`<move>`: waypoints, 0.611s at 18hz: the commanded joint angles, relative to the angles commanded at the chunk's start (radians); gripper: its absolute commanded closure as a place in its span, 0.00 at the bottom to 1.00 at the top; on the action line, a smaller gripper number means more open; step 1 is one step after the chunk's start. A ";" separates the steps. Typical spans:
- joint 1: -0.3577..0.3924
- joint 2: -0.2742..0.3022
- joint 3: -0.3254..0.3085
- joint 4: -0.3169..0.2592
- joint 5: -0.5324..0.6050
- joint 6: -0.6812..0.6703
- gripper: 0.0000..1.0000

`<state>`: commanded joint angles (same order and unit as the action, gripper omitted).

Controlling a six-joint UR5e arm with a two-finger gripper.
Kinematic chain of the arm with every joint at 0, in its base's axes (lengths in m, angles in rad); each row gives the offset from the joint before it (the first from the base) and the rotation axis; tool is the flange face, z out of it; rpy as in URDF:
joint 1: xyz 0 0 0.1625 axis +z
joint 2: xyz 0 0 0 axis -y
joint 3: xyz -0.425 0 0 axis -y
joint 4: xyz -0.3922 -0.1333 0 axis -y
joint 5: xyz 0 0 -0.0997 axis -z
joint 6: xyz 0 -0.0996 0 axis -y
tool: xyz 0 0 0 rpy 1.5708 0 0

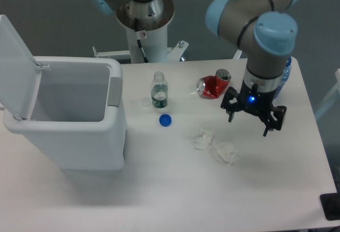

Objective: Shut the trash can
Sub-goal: 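Raise the gripper and swing it over toward the open trash can lid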

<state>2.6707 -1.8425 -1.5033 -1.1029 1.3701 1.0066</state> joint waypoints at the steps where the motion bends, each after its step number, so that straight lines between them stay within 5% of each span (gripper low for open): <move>1: -0.011 0.028 -0.002 0.000 -0.020 -0.020 0.08; 2: -0.021 0.051 -0.002 -0.002 -0.037 -0.045 0.11; 7: -0.086 0.169 -0.008 -0.008 -0.118 -0.259 0.65; 11: -0.162 0.278 -0.029 -0.006 -0.126 -0.415 0.87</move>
<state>2.5082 -1.5650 -1.5324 -1.1091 1.2441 0.5911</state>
